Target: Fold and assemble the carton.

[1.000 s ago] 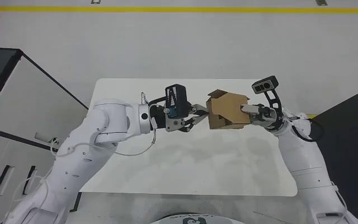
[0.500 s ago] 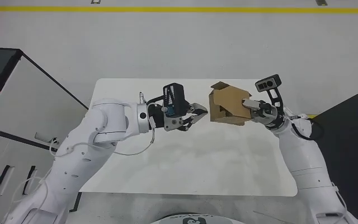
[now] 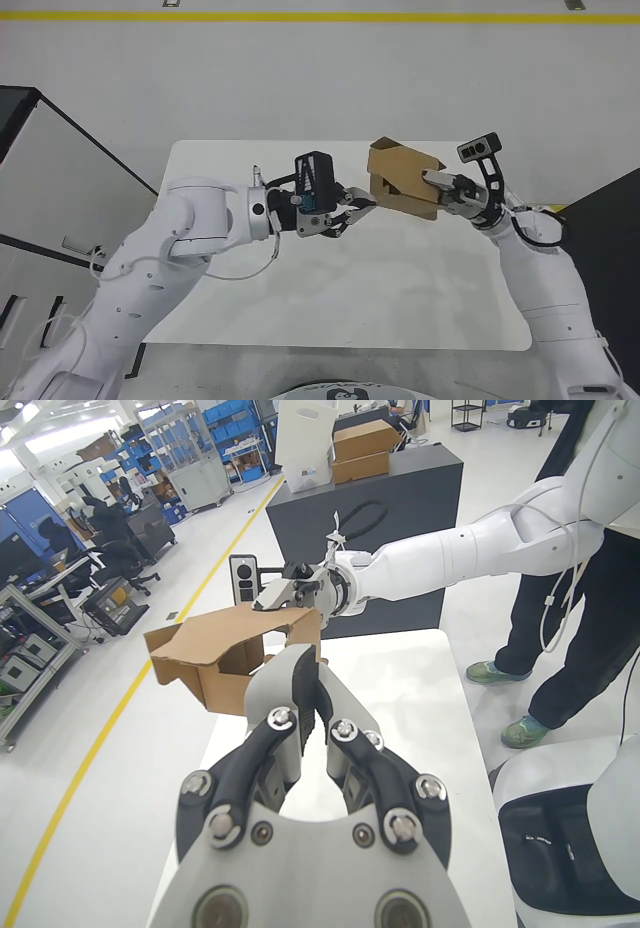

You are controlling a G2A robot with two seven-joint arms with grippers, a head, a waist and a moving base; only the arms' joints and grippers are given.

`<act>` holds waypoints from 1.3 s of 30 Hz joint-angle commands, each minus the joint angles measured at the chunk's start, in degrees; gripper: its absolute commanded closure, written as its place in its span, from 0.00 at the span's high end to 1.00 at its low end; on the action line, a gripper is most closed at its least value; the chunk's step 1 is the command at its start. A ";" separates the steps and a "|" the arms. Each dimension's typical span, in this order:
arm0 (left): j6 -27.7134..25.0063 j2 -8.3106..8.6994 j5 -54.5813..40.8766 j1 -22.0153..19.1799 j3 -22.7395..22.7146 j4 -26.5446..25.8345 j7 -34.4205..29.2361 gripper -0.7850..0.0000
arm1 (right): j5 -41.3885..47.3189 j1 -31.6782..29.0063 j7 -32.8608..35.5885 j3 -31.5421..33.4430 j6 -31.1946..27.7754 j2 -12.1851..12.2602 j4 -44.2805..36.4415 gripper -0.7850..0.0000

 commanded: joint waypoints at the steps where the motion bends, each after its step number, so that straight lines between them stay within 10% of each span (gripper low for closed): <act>1: 0.09 -0.11 0.11 -0.26 0.46 0.25 0.14 0.00 | 0.51 -0.04 1.04 -0.17 -0.01 -0.03 -0.13 0.00; 39: 0.32 0.63 1.25 2.61 -3.95 -0.43 -0.58 0.00 | -3.32 -0.28 5.32 -0.60 1.50 0.25 -0.79 0.00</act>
